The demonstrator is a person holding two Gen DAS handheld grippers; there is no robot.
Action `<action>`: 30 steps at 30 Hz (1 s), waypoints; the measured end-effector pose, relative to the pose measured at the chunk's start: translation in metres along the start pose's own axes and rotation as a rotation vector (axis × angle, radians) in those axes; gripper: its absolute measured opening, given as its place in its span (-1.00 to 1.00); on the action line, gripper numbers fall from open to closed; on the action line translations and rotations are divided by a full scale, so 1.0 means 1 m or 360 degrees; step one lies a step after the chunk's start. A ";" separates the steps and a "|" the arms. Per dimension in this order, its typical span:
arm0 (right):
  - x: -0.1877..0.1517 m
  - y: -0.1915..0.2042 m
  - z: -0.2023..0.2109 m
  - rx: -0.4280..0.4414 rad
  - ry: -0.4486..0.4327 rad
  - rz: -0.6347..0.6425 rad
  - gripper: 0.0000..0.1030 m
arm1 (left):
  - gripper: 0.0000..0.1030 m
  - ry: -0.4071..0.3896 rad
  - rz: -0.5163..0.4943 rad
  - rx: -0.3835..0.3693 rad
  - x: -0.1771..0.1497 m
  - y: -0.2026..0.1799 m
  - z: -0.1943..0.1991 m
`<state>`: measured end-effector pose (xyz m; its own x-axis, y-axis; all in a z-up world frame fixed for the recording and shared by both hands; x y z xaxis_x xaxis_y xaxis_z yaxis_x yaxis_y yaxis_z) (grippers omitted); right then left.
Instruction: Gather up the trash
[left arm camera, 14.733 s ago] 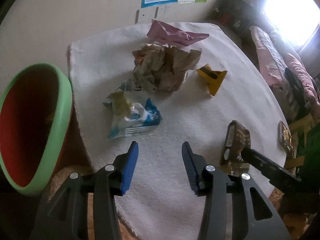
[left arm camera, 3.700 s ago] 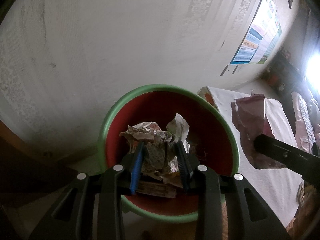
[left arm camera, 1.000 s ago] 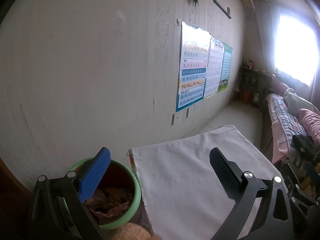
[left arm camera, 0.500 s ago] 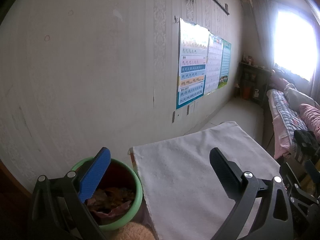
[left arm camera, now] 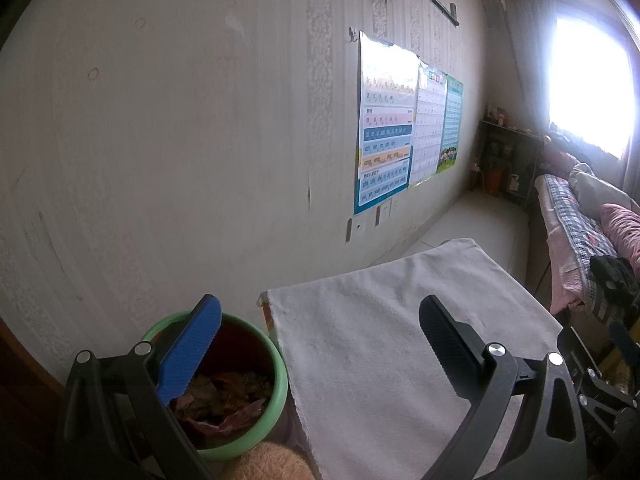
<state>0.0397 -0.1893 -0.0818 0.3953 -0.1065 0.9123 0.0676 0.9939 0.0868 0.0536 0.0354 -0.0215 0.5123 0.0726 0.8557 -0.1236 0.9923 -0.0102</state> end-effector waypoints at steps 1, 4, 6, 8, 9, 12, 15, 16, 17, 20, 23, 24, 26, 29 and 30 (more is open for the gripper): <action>0.000 0.000 0.000 0.0003 0.0002 0.0001 0.91 | 0.85 0.0002 0.0001 0.0001 -0.001 0.000 0.000; -0.001 0.001 -0.003 0.0003 0.0013 0.0001 0.91 | 0.85 0.0012 0.0003 0.0002 -0.002 0.001 -0.003; -0.002 0.001 -0.005 0.0004 0.0022 0.0000 0.91 | 0.85 0.0019 0.0004 0.0001 -0.003 0.001 -0.005; -0.004 0.001 -0.007 0.0003 0.0031 -0.0002 0.91 | 0.85 0.0027 0.0006 0.0002 -0.005 0.002 -0.006; -0.005 0.001 -0.008 0.0005 0.0037 -0.0001 0.91 | 0.85 0.0033 0.0007 0.0003 -0.005 0.002 -0.006; -0.008 0.002 -0.012 0.0006 0.0057 -0.0002 0.91 | 0.85 0.0050 0.0009 0.0004 -0.008 0.002 -0.010; -0.012 0.001 -0.016 0.0006 0.0078 -0.0005 0.91 | 0.85 0.0071 0.0010 0.0003 -0.011 0.002 -0.014; -0.014 0.001 -0.017 0.0005 0.0084 -0.0006 0.91 | 0.85 0.0076 0.0009 0.0004 -0.011 0.002 -0.016; -0.015 0.001 -0.018 0.0005 0.0092 -0.0006 0.91 | 0.85 0.0084 0.0008 0.0005 -0.012 0.002 -0.018; -0.019 0.001 -0.024 0.0006 0.0118 -0.0012 0.91 | 0.85 0.0108 0.0008 0.0005 -0.016 0.002 -0.023; -0.028 0.001 -0.033 0.0014 0.0172 -0.0012 0.91 | 0.85 0.0138 0.0015 0.0003 -0.021 0.003 -0.028; -0.032 0.000 -0.038 0.0024 0.0201 -0.0016 0.91 | 0.85 0.0151 0.0014 0.0006 -0.024 0.004 -0.030; -0.042 -0.005 -0.052 0.0029 0.0259 -0.0023 0.91 | 0.85 0.0172 0.0008 0.0022 -0.029 0.007 -0.033; -0.062 -0.023 -0.087 -0.0065 0.0364 0.0009 0.91 | 0.85 0.0222 0.0021 0.0030 -0.040 0.016 -0.038; -0.070 -0.035 -0.105 -0.0123 0.0415 0.0014 0.91 | 0.85 0.0238 0.0019 0.0026 -0.044 0.018 -0.039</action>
<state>0.1055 -0.2194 -0.1906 0.6180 -0.1113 0.7783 0.1289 0.9909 0.0393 0.0620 0.0541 -0.0793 0.6317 0.0999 0.7688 -0.1436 0.9896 -0.0106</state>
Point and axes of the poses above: each gripper's, at about its wrist camera, not at the fingertips, and z roughly against the way its jaws point, y to its left, x to its top, the point moved 5 cm from there along -z, roughly the way its jaws point, and after that the axes turned 2 degrees about -x, right-handed, at the moved point
